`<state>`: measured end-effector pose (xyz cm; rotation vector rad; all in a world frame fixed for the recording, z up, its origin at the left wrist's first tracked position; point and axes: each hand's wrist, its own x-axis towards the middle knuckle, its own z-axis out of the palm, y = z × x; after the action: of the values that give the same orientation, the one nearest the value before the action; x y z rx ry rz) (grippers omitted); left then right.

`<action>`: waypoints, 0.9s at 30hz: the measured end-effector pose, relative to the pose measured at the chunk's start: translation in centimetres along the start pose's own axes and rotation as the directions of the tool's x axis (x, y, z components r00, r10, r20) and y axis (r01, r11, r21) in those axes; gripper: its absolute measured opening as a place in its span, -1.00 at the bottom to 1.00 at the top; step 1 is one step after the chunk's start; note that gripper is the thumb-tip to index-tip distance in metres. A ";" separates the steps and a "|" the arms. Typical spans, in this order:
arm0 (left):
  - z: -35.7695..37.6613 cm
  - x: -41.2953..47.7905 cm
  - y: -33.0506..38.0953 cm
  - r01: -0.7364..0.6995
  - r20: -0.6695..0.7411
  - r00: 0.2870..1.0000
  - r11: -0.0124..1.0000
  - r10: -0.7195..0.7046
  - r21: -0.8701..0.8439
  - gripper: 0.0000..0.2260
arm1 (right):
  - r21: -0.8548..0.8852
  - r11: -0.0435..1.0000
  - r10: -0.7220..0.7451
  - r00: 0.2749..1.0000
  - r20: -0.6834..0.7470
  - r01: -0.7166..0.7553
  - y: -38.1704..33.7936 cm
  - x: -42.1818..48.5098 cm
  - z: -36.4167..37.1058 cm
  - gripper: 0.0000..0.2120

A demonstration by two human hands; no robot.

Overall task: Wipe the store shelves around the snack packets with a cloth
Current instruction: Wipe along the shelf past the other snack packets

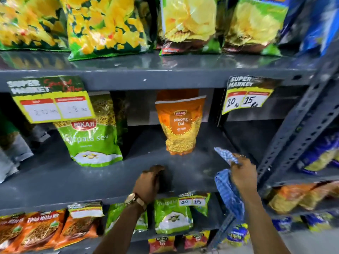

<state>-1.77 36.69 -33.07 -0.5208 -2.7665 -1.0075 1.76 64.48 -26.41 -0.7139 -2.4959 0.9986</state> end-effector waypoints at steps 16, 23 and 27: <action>2.2 5.1 -3.6 0.405 -0.182 0.904 0.911 -0.388 0.073 -0.59 | -0.360 0.914 -0.147 0.980 0.134 0.186 3.1 13.1 11.4 -0.44; 2.8 5.4 -4.6 0.408 -0.239 0.889 0.913 -0.390 0.026 -0.47 | -0.226 0.902 -0.289 0.903 0.319 0.369 0.5 17.7 12.2 -0.63; 2.8 5.2 -4.3 0.419 -0.232 0.886 0.907 -0.401 0.032 -0.48 | -0.060 0.933 -0.331 0.910 0.248 0.356 1.7 14.0 11.3 -0.60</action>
<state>-8.28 36.88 -36.44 0.1956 -2.7514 -0.9513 -14.59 67.51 -33.50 -0.1720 -2.7627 0.8677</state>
